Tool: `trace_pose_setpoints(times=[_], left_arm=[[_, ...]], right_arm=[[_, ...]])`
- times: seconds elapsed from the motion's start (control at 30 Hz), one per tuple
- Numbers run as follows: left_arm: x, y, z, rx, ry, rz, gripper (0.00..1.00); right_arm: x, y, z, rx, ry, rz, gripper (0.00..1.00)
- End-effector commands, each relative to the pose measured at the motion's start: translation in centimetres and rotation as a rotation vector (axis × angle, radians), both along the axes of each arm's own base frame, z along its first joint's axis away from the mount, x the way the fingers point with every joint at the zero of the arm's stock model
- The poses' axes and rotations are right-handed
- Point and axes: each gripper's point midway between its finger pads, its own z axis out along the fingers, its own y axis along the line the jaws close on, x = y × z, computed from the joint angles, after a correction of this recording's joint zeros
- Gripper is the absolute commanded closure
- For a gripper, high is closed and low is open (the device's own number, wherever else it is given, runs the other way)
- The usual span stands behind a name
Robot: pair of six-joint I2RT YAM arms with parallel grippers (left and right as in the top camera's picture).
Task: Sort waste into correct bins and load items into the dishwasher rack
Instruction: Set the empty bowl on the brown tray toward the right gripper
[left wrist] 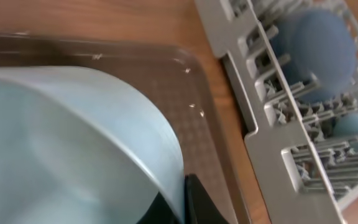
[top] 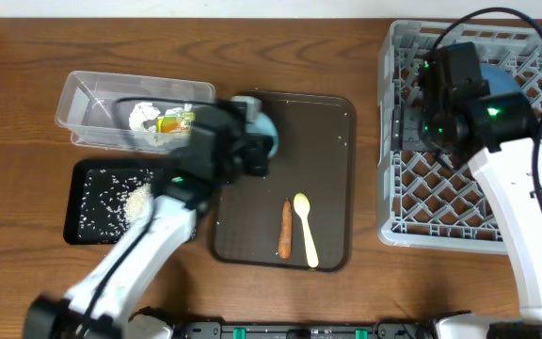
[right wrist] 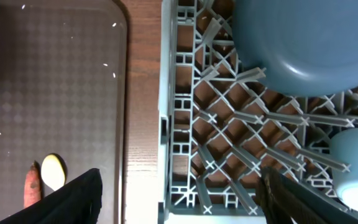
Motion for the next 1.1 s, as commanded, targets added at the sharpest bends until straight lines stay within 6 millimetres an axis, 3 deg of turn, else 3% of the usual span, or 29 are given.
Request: trace_pose_setpoints(times=[0.0, 0.17, 0.3, 0.5, 0.57, 0.73, 0.93, 1.07], left_arm=[[0.8, -2.2, -2.2, 0.045, -0.012, -0.013, 0.94], [0.6, -4.9, -5.3, 0.056, 0.008, -0.069, 0.94], [0.2, -5.5, -5.7, 0.06, 0.013, -0.086, 0.93], [-0.4, -5.5, -5.9, 0.054, 0.042, -0.107, 0.6], [-1.0, -5.1, -5.7, 0.046, 0.071, -0.12, 0.53], [-1.4, -0.9, -4.3, 0.07, 0.134, -0.038, 0.5], [-2.5, 7.1, -1.1, 0.078, 0.198, 0.149, 0.49], [-4.1, 11.5, -0.1, 0.081, 0.25, 0.263, 0.45]], right_arm=[[-0.1, -0.1, 0.3, 0.013, 0.0, -0.015, 0.21], [-0.2, -0.1, 0.2, 0.011, 0.008, -0.015, 0.21], [0.0, -0.1, 0.3, 0.014, -0.001, -0.014, 0.2], [0.9, 1.1, 0.7, 0.074, -0.039, 0.01, 0.14], [1.1, 1.5, 0.7, 0.091, -0.045, 0.019, 0.15], [1.6, 2.6, -0.1, 0.105, -0.027, 0.044, 0.15], [2.4, 6.3, -2.2, 0.174, 0.023, 0.162, 0.17], [2.9, 8.4, -4.3, 0.178, 0.066, 0.207, 0.22]])
